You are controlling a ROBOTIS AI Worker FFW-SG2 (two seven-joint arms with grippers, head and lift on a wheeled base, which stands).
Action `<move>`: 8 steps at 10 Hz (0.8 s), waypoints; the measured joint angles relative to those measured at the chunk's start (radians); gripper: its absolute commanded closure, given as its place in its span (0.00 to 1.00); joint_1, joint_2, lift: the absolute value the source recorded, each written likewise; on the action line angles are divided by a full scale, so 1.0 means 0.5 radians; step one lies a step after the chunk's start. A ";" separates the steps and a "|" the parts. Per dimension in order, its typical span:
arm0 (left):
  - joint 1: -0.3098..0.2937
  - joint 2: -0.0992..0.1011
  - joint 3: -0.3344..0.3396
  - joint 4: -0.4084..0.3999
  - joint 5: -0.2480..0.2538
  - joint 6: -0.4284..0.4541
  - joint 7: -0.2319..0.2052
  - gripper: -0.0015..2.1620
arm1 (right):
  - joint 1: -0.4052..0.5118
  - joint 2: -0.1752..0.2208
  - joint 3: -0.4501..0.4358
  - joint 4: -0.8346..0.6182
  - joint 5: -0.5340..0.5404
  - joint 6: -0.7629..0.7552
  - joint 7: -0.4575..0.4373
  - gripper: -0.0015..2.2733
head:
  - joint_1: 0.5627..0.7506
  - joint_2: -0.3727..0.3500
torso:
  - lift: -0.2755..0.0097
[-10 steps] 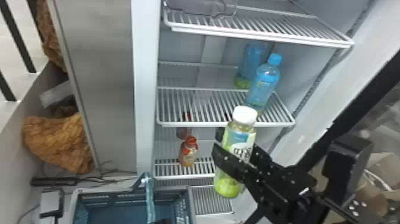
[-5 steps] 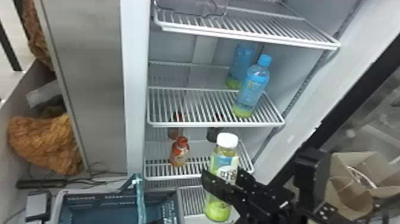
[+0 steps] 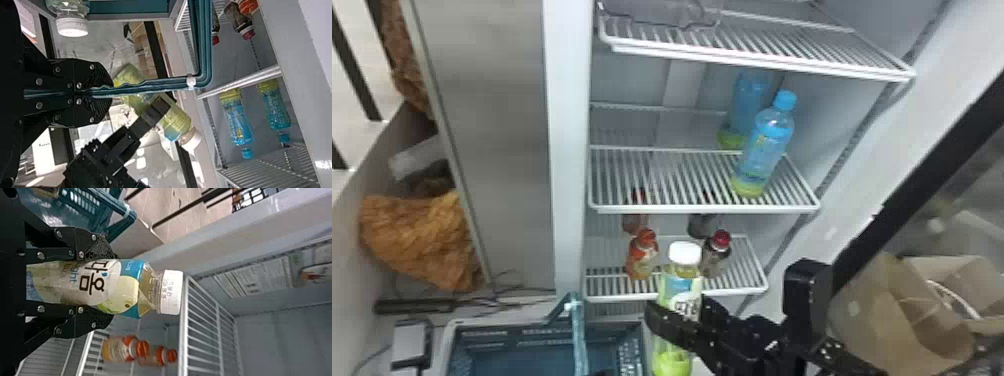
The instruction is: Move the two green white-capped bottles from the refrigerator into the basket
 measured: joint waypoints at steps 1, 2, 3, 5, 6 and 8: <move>-0.003 0.000 -0.002 0.000 0.000 0.000 0.000 0.55 | -0.048 -0.009 0.046 0.091 -0.035 -0.029 0.005 0.40 | 0.70 0.23 | 0.95; -0.003 0.000 -0.004 0.000 0.000 0.000 0.000 0.55 | -0.098 -0.019 0.091 0.188 -0.068 -0.067 0.014 0.40 | 0.70 0.27 | 0.95; -0.003 0.000 -0.004 0.000 0.000 0.000 0.000 0.55 | -0.154 -0.028 0.138 0.315 -0.122 -0.124 0.029 0.40 | 0.70 0.30 | 0.95; -0.003 0.000 -0.007 0.000 0.000 0.000 0.000 0.55 | -0.253 -0.039 0.214 0.520 -0.233 -0.205 0.039 0.40 | 0.70 0.35 | 0.95; -0.004 0.000 -0.008 0.000 -0.002 0.002 0.000 0.55 | -0.285 -0.044 0.242 0.596 -0.298 -0.217 0.045 0.40 | 0.70 0.37 | 0.95; -0.008 0.000 -0.011 0.000 -0.004 0.005 0.000 0.55 | -0.307 -0.049 0.258 0.691 -0.397 -0.221 0.060 0.39 | 0.70 0.40 | 0.95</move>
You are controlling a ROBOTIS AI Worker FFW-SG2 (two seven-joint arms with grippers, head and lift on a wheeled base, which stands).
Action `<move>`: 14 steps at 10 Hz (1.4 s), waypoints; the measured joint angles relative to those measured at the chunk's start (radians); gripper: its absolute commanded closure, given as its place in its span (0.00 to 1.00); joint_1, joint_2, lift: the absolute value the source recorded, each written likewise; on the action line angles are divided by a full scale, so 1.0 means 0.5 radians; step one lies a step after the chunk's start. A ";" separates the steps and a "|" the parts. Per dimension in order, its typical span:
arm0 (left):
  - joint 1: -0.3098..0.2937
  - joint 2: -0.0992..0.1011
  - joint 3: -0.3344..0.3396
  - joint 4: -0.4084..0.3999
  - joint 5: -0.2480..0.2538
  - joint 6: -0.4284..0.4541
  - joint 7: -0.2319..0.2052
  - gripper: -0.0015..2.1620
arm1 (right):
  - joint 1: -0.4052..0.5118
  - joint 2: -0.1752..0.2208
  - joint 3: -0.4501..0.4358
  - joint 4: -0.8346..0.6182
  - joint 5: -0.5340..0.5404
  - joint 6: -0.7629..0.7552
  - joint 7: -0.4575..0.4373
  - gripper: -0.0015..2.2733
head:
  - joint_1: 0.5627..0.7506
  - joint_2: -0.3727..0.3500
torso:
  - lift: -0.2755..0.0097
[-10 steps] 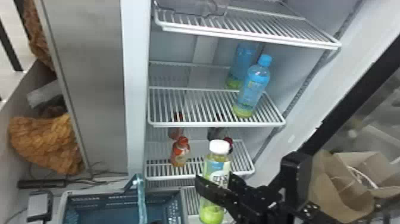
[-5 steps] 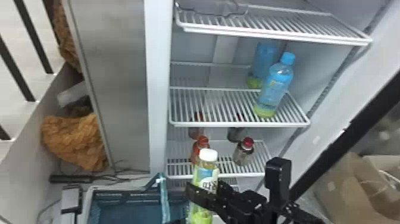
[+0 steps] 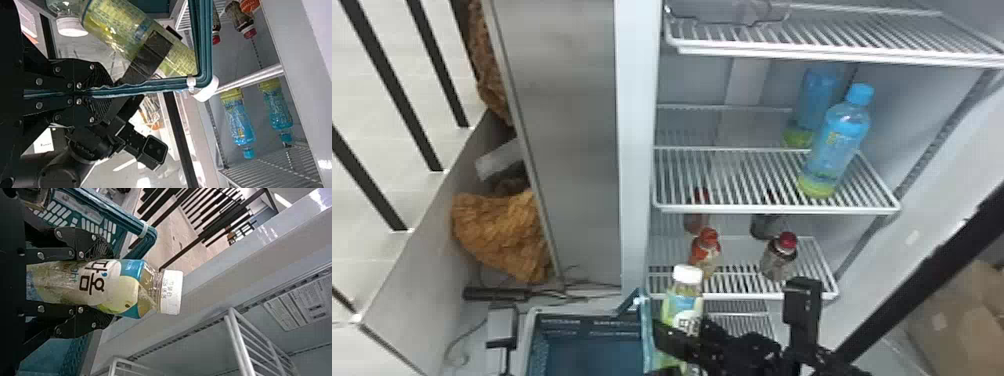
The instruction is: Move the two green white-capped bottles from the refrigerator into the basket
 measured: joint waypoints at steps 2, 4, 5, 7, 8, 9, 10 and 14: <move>-0.003 0.001 -0.004 0.000 -0.004 0.007 0.003 0.55 | -0.005 -0.003 -0.001 0.046 -0.039 -0.039 0.028 0.14 | 0.70 0.40 | 0.95; -0.005 0.003 -0.008 0.002 -0.010 0.012 0.008 0.55 | -0.020 -0.012 0.008 0.090 -0.062 -0.060 0.060 0.04 | 0.70 0.41 | 0.95; -0.005 0.003 -0.009 -0.001 -0.010 0.015 0.001 0.55 | -0.028 -0.017 0.014 0.109 -0.073 -0.075 0.072 0.05 | 0.70 0.41 | 0.95; -0.004 0.003 -0.006 -0.001 -0.011 0.017 0.002 0.55 | -0.030 -0.019 0.014 0.127 -0.085 -0.110 0.080 0.05 | 0.70 0.41 | 0.95; -0.001 0.003 -0.003 -0.001 -0.011 0.017 0.003 0.55 | -0.026 -0.018 0.009 0.128 -0.086 -0.117 0.080 0.05 | 0.70 0.41 | 0.95; 0.000 0.003 -0.002 0.000 -0.010 0.017 0.003 0.55 | -0.023 -0.017 0.005 0.128 -0.086 -0.121 0.080 0.05 | 0.70 0.41 | 0.95; 0.000 0.003 -0.001 0.000 -0.009 0.017 0.003 0.55 | -0.019 -0.017 -0.001 0.117 -0.071 -0.122 0.086 0.05 | 0.70 0.41 | 0.95; 0.005 0.003 0.003 0.001 -0.007 0.015 0.003 0.55 | 0.093 0.021 -0.094 -0.216 0.254 0.003 -0.063 0.05 | 0.70 0.31 | 0.95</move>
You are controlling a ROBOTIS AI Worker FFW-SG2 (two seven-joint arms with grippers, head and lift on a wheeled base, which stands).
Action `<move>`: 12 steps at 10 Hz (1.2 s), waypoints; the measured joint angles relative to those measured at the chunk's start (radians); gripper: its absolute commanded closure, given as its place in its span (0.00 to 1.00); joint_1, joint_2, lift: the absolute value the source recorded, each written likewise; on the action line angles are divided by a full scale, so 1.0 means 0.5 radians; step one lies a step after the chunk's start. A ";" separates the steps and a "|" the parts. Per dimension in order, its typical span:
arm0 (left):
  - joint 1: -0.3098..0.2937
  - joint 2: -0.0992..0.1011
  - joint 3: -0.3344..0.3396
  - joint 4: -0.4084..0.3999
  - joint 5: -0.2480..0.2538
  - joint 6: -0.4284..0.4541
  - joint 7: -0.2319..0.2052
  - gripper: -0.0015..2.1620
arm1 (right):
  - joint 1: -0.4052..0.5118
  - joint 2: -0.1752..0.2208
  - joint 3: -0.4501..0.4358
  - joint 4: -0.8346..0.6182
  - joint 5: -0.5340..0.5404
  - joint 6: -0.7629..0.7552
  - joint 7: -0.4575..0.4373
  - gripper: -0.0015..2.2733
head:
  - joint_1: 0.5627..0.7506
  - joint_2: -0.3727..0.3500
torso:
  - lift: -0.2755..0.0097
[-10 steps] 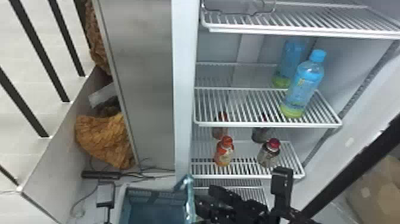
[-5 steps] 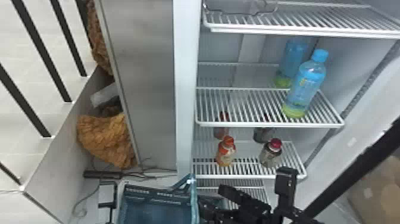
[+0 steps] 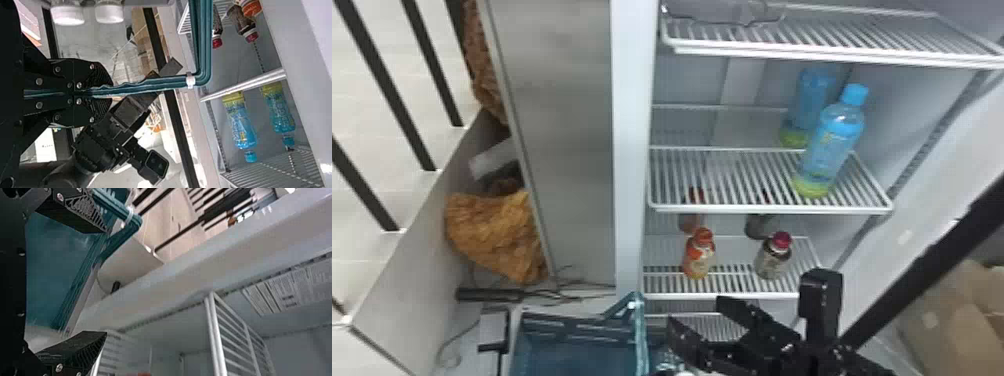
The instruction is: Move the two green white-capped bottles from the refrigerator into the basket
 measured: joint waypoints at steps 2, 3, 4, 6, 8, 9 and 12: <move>0.003 -0.002 0.006 -0.001 0.003 0.000 0.000 0.55 | 0.060 0.025 -0.088 -0.089 0.077 0.012 -0.022 0.05 | 0.70 0.26 | 0.95; 0.005 -0.003 0.007 -0.001 0.003 0.000 0.000 0.55 | 0.082 0.034 -0.126 -0.133 0.119 0.012 -0.038 0.06 | 0.70 0.22 | 0.95; 0.005 -0.003 0.008 -0.001 0.003 0.000 0.000 0.55 | 0.107 0.044 -0.158 -0.195 0.177 0.010 -0.062 0.06 | 0.70 0.19 | 0.95; 0.005 -0.003 0.008 -0.001 0.003 -0.003 0.000 0.55 | 0.172 0.060 -0.195 -0.309 0.299 -0.077 -0.133 0.06 | 0.70 0.14 | 0.95; 0.012 -0.006 0.014 -0.001 0.006 -0.014 -0.003 0.55 | 0.285 0.088 -0.242 -0.385 0.380 -0.367 -0.244 0.06 | 0.70 0.09 | 0.95; 0.014 -0.006 0.015 -0.001 0.007 -0.015 -0.003 0.55 | 0.330 0.110 -0.279 -0.382 0.385 -0.550 -0.279 0.05 | 0.70 0.07 | 0.95; 0.020 -0.006 0.016 -0.001 0.007 -0.020 -0.003 0.55 | 0.418 0.195 -0.395 -0.259 0.380 -1.132 -0.342 0.05 | 0.70 0.03 | 0.95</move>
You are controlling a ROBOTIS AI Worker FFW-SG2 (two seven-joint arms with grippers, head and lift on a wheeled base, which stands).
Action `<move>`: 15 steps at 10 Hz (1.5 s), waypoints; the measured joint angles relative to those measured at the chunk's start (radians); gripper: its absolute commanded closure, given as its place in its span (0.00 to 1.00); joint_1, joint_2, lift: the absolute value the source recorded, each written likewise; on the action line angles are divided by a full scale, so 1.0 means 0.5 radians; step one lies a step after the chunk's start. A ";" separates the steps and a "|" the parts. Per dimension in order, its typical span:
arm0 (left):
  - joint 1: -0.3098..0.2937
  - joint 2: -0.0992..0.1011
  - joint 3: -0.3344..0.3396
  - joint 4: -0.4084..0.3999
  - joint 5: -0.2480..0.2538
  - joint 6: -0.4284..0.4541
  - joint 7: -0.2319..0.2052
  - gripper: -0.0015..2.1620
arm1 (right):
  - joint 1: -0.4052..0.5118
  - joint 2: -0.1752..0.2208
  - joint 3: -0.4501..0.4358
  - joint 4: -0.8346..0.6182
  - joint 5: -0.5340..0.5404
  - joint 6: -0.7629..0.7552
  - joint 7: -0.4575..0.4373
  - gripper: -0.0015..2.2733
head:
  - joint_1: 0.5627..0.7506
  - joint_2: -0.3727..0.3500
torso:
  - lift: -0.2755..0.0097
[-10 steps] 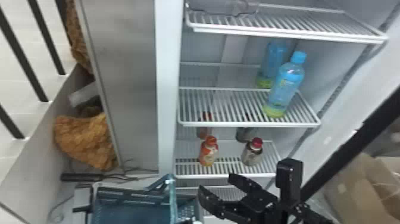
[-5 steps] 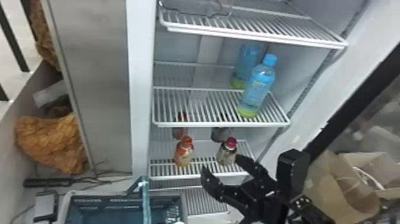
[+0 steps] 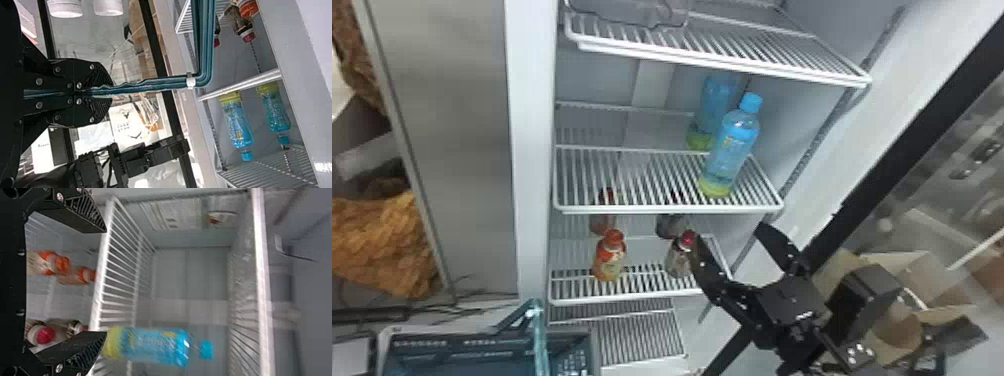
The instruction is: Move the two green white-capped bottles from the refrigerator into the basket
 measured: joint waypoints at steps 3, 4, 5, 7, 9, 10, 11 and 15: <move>0.004 -0.003 0.002 0.000 0.000 -0.009 0.000 0.55 | 0.064 0.036 -0.031 0.084 -0.032 -0.289 -0.040 0.05 | 0.70 0.03 | 0.95; 0.005 -0.005 0.004 0.000 0.000 -0.010 0.000 0.55 | 0.070 0.042 -0.035 0.103 -0.041 -0.325 -0.040 0.05 | 0.70 0.03 | 0.95; 0.004 -0.006 0.004 0.000 0.000 -0.010 0.000 0.55 | 0.070 0.047 -0.034 0.119 -0.050 -0.341 -0.040 0.05 | 0.70 0.03 | 0.95; 0.002 -0.007 0.002 0.000 0.003 -0.010 0.000 0.55 | 0.066 0.051 -0.036 0.131 -0.059 -0.348 -0.040 0.05 | 0.70 0.03 | 0.95; 0.003 -0.006 0.002 -0.004 0.004 -0.010 0.000 0.55 | 0.066 0.051 -0.038 0.132 -0.064 -0.349 -0.040 0.05 | 0.70 0.03 | 0.95; 0.003 -0.006 0.003 -0.005 0.004 -0.010 0.000 0.55 | 0.066 0.051 -0.038 0.132 -0.065 -0.349 -0.040 0.05 | 0.70 0.03 | 0.95; 0.005 -0.006 0.003 -0.005 0.004 -0.010 0.000 0.55 | 0.066 0.050 -0.038 0.132 -0.065 -0.349 -0.040 0.05 | 0.70 0.03 | 0.95; 0.007 -0.006 0.004 -0.010 0.004 -0.013 -0.006 0.55 | 0.066 0.048 -0.031 0.132 -0.065 -0.364 -0.040 0.05 | 0.70 0.03 | 0.95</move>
